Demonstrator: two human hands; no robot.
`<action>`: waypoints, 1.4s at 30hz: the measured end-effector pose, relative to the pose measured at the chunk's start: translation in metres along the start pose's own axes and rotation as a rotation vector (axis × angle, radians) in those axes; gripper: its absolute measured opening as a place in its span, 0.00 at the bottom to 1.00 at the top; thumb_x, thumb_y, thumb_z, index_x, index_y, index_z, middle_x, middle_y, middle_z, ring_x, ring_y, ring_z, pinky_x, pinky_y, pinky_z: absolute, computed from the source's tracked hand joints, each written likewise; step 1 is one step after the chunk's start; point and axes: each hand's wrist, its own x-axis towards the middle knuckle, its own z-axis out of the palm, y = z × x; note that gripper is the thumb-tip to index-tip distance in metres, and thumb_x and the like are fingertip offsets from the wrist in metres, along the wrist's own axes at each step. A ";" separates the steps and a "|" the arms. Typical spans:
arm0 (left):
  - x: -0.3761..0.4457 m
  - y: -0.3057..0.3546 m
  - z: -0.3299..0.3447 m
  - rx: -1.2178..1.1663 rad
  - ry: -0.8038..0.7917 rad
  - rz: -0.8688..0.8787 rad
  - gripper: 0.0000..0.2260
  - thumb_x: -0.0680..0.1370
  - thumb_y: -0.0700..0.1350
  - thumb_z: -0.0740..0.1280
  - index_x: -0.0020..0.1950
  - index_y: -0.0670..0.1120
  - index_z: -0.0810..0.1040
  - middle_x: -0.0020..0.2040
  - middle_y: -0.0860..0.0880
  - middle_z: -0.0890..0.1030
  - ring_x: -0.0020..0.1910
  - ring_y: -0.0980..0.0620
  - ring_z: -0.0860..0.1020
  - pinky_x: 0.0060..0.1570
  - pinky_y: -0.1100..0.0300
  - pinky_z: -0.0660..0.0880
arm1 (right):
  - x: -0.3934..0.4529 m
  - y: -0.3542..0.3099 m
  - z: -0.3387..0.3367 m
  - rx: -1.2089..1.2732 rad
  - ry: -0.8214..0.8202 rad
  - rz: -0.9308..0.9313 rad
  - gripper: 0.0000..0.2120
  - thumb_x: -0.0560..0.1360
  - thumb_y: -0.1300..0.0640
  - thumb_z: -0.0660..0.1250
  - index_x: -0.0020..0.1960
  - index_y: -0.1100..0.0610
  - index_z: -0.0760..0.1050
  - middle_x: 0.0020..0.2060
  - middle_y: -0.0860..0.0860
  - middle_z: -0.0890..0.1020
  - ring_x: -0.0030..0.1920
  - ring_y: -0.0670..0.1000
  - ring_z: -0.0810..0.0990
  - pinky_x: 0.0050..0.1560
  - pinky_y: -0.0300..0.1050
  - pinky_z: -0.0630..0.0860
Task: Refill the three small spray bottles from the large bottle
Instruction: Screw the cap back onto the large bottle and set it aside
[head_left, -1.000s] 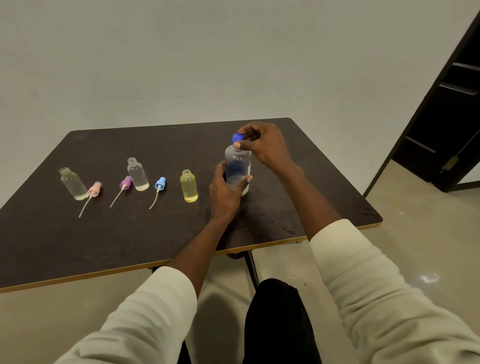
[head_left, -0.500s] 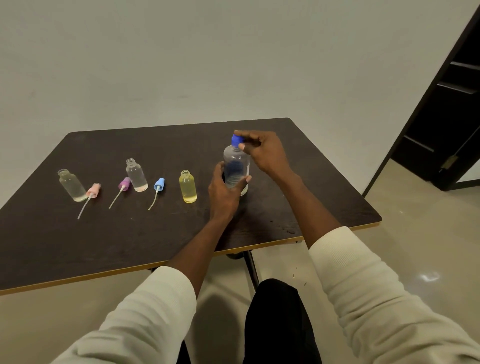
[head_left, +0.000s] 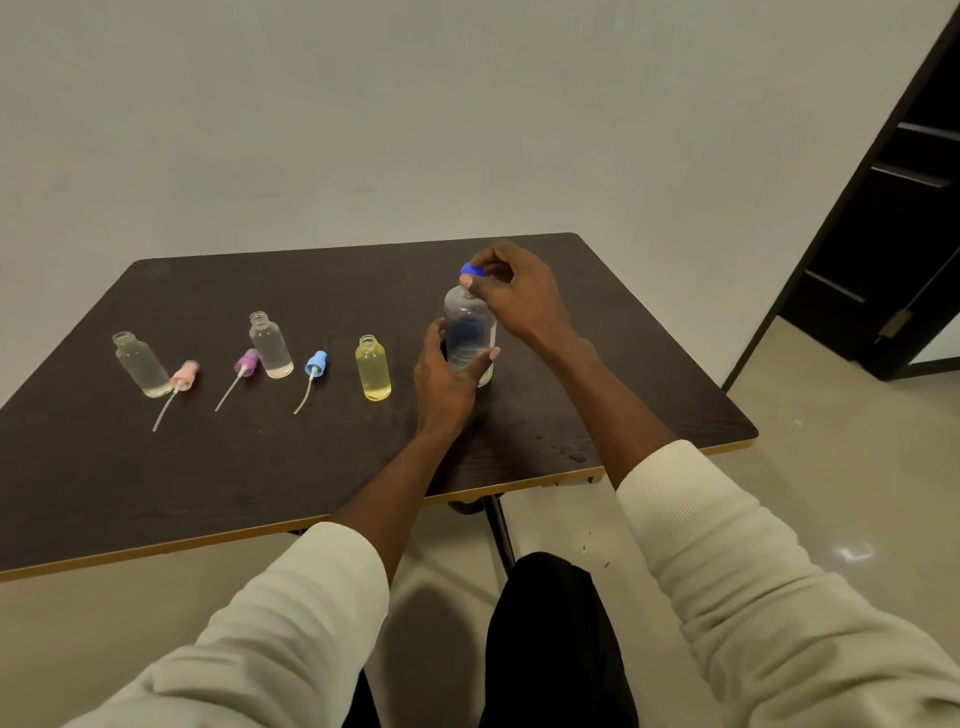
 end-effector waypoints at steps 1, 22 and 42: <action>0.000 0.000 0.000 -0.001 -0.002 0.000 0.32 0.72 0.51 0.77 0.72 0.47 0.69 0.68 0.49 0.75 0.64 0.55 0.73 0.59 0.64 0.72 | 0.001 0.001 -0.001 0.023 -0.005 0.016 0.10 0.73 0.57 0.71 0.54 0.55 0.80 0.48 0.47 0.83 0.48 0.44 0.80 0.52 0.37 0.78; -0.002 0.005 -0.004 -0.068 0.001 -0.084 0.35 0.73 0.46 0.77 0.76 0.48 0.64 0.72 0.50 0.73 0.66 0.58 0.71 0.61 0.69 0.69 | -0.011 0.005 0.005 0.178 0.121 0.093 0.13 0.74 0.51 0.72 0.57 0.54 0.78 0.51 0.49 0.82 0.51 0.46 0.80 0.51 0.36 0.77; 0.005 0.003 -0.004 -0.026 0.211 -0.263 0.12 0.79 0.36 0.64 0.61 0.45 0.76 0.52 0.50 0.80 0.51 0.55 0.78 0.43 0.71 0.72 | -0.053 0.069 0.039 0.107 -0.155 0.317 0.27 0.64 0.55 0.79 0.60 0.53 0.74 0.52 0.48 0.82 0.52 0.47 0.81 0.54 0.45 0.79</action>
